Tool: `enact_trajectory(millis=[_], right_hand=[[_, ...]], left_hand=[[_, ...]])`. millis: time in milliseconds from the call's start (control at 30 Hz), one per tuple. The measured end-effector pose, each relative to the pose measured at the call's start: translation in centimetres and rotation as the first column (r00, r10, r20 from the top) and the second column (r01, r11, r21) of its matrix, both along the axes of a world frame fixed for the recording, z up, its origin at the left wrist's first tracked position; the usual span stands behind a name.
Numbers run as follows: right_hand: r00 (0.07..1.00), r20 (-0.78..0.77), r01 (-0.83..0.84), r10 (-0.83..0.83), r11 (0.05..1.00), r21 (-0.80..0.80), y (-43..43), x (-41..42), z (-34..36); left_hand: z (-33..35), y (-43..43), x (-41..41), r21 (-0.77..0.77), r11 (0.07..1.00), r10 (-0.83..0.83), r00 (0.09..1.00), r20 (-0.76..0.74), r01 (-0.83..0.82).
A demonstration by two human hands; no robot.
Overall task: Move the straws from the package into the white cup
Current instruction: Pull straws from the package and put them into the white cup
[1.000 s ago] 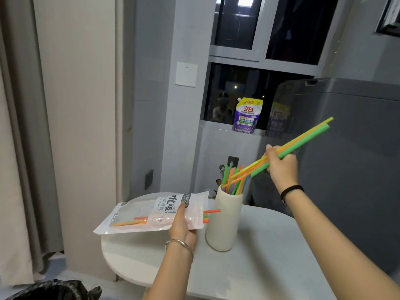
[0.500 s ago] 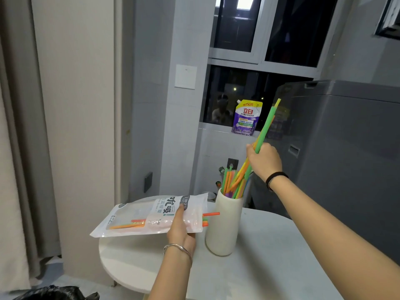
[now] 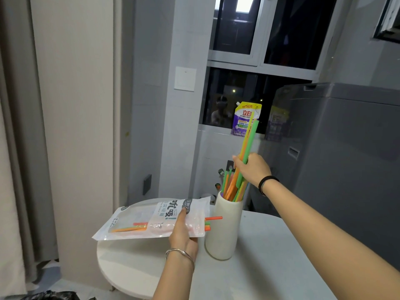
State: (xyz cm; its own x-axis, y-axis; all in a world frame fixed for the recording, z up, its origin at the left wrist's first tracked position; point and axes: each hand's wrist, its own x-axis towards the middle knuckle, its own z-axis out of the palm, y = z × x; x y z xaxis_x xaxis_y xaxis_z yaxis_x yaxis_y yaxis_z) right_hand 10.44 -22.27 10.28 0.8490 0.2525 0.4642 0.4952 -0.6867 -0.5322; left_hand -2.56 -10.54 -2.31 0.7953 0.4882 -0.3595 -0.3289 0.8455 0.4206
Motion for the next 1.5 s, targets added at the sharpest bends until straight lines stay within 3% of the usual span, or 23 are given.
enact_trajectory(millis=[100,267,567,633,733,800,933,967,1033,1100,1167,1267,1333,1367,1433,1500], right_hand=[[0.998,-0.069,-0.018,0.014,0.998,-0.065,0.0,0.4,-0.9],[0.980,-0.159,-0.103,0.117,0.990,0.095,-0.6,1.1,-2.0],[0.977,0.092,-0.212,0.194,0.939,0.269,-1.0,0.8,-2.0],[0.972,0.075,-0.231,0.222,0.962,0.143,-1.0,0.7,-2.4],[0.979,0.015,-0.192,0.202,0.949,-0.248,-1.3,0.8,-3.5],[0.985,0.025,-0.156,0.173,0.933,-0.325,-1.5,0.5,-3.9],[0.988,0.064,-0.118,0.141,0.953,-0.281,-1.7,-0.2,-4.0],[0.989,0.083,-0.105,0.124,0.973,-0.205,-1.6,-0.7,-4.1],[0.980,0.164,-0.125,0.108,0.988,0.093,-1.1,-2.5,-4.4],[0.967,0.223,-0.207,0.122,0.887,0.412,0.0,-5.0,-5.3],[0.973,0.178,-0.226,0.146,0.747,0.625,1.3,-7.4,-7.1],[0.956,-0.150,-0.005,0.252,0.526,0.850,3.3,-9.4,-10.8],[0.784,-0.406,0.252,0.470,0.358,0.899,4.1,-10.0,-12.4],[0.673,-0.456,0.362,0.583,0.278,0.890,4.3,-10.3,-12.9],[0.515,-0.450,0.498,0.730,0.172,0.850,4.3,-10.5,-13.6],[0.476,-0.443,0.547,0.759,0.138,0.825,4.2,-10.6,-14.2]], left_hand=[[0.0,0.1,0.0,-0.035,0.999,-0.006,1.000,0.020,0.007],[0.1,0.1,0.0,0.011,1.000,-0.016,1.000,0.008,0.015],[0.0,0.1,0.1,0.027,1.000,0.000,1.000,-0.005,0.001],[0.0,0.1,0.0,0.027,1.000,-0.002,1.000,-0.004,0.002],[0.3,0.0,-0.3,-0.016,1.000,0.008,1.000,0.009,-0.008],[0.2,0.0,-0.3,-0.022,1.000,0.010,1.000,0.004,-0.010],[0.2,0.1,-0.4,0.001,1.000,0.007,1.000,-0.016,-0.007],[0.2,0.1,-0.4,-0.003,1.000,0.008,1.000,-0.015,-0.008],[0.3,0.1,-0.4,-0.006,1.000,0.008,1.000,-0.012,-0.008],[0.1,0.2,-0.2,0.019,1.000,-0.002,1.000,-0.014,0.003],[-0.2,0.4,-0.1,0.058,0.998,-0.003,1.000,-0.026,0.004],[-0.3,0.4,0.0,0.126,0.991,0.044,0.997,-0.056,-0.037],[-0.5,0.3,0.0,0.207,0.973,0.126,0.986,-0.108,-0.101],[-0.5,0.2,0.1,0.274,0.952,0.171,0.978,-0.117,-0.133],[-0.3,-0.2,0.2,0.424,0.890,0.229,0.968,-0.098,-0.168],[-0.1,-0.7,0.4,0.570,0.809,0.234,0.968,-0.091,-0.142]])
